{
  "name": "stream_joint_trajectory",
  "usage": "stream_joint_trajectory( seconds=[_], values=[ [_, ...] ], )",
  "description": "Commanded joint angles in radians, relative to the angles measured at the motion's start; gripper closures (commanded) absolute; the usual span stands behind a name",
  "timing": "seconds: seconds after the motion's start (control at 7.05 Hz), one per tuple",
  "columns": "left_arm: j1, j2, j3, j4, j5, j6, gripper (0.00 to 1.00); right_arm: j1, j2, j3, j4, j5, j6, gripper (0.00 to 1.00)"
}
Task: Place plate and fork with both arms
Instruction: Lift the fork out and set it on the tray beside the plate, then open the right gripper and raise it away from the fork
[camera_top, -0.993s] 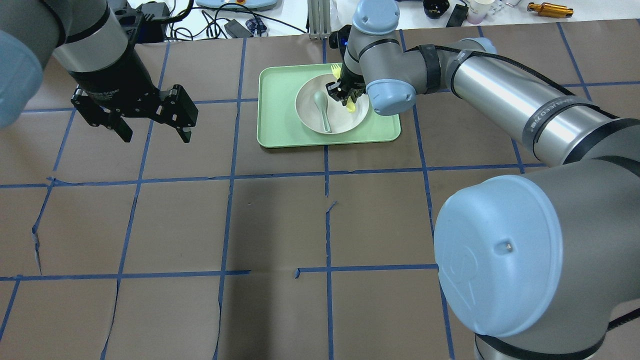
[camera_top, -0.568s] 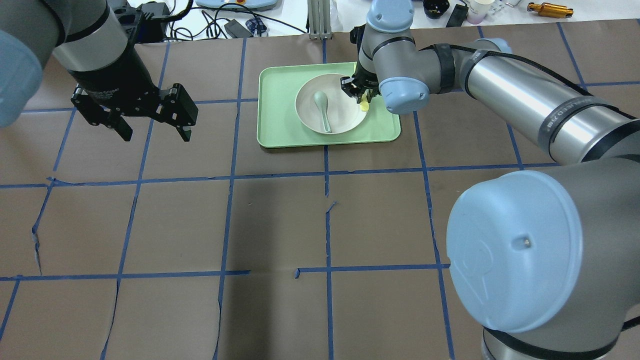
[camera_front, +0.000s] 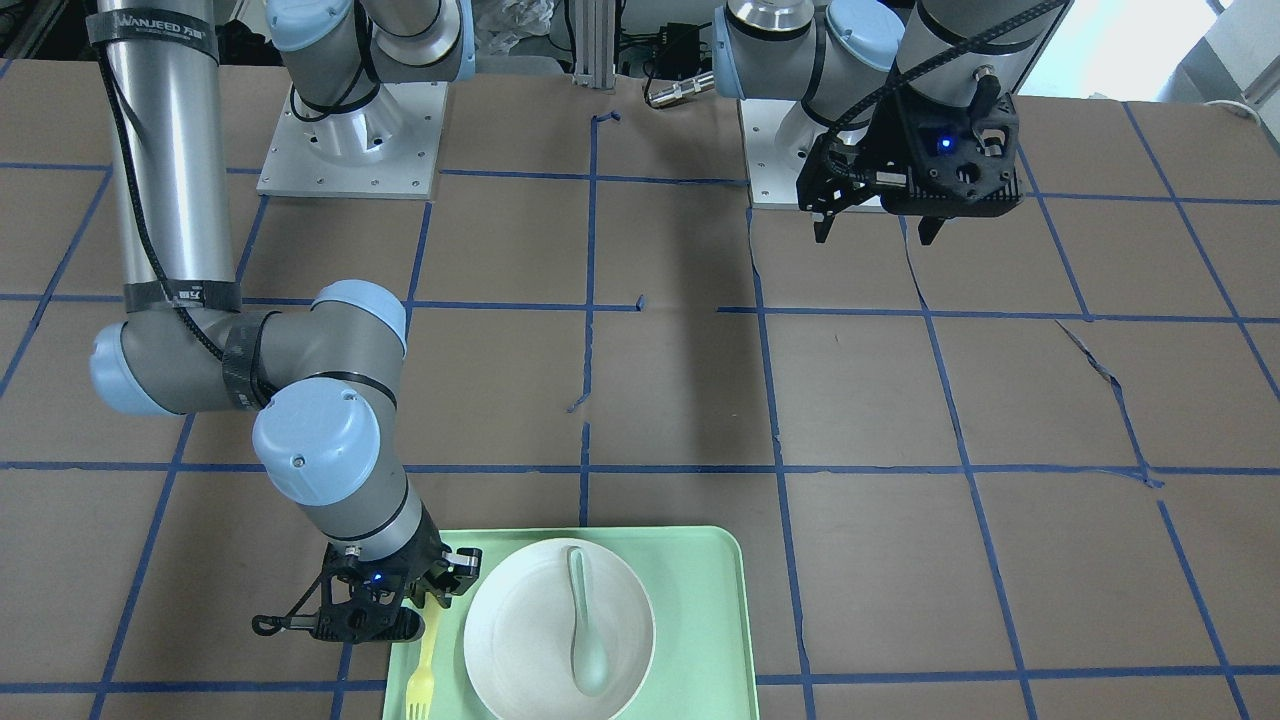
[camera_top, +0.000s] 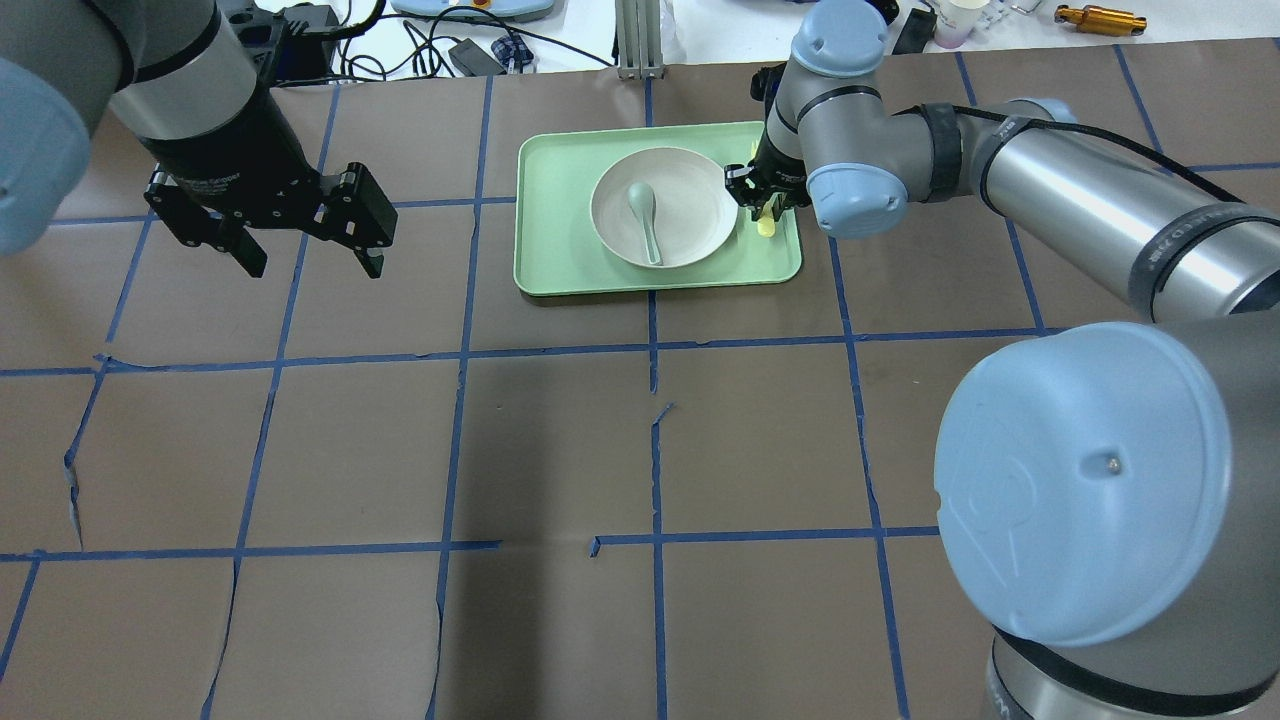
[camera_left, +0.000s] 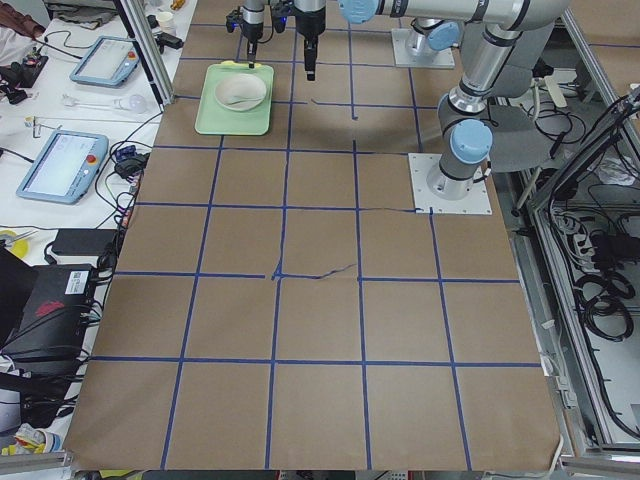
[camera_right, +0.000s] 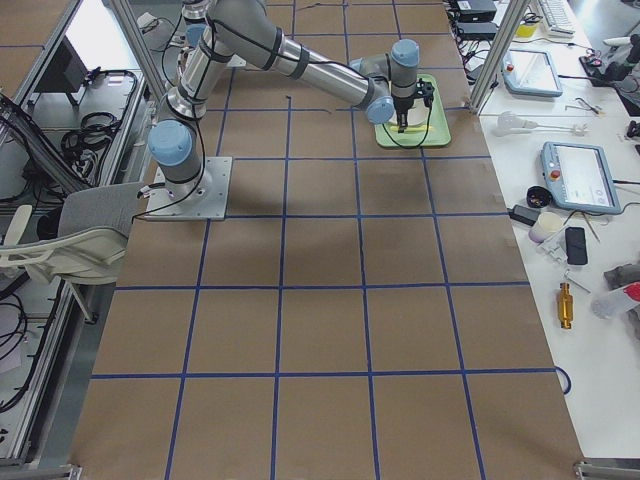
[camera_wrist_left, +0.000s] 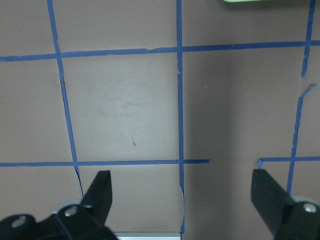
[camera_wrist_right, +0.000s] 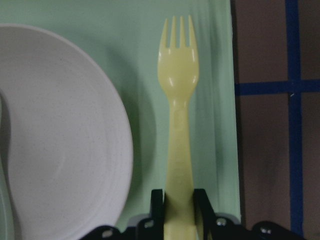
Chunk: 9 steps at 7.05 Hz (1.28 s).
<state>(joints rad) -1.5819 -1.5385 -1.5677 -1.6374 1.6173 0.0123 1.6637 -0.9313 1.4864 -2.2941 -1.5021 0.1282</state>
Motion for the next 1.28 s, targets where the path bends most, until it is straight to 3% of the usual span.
stream_joint_trajectory(
  seconds=[0.0, 0.14, 0.28, 0.57, 1.14],
  values=[
    [-0.001, -0.002, 0.001, 0.002, -0.001, 0.000, 0.00, -0.001, 0.011, 0.003, 0.001, 0.002, -0.005, 0.74],
    [-0.001, -0.002, 0.000, 0.001, -0.001, 0.000, 0.00, -0.001, 0.011, 0.008, 0.001, 0.006, -0.002, 0.11],
    [-0.001, 0.000, 0.000, 0.001, -0.001, 0.000, 0.00, -0.001, 0.005, 0.000, 0.004, 0.006, -0.005, 0.00],
    [-0.001, -0.003, 0.001, 0.002, -0.001, 0.000, 0.00, -0.001, -0.044, -0.015, 0.056, -0.015, -0.013, 0.00],
    [-0.001, -0.002, -0.002, 0.019, 0.001, 0.000, 0.00, -0.126, -0.422, -0.014, 0.534, -0.026, -0.087, 0.00]
  ],
)
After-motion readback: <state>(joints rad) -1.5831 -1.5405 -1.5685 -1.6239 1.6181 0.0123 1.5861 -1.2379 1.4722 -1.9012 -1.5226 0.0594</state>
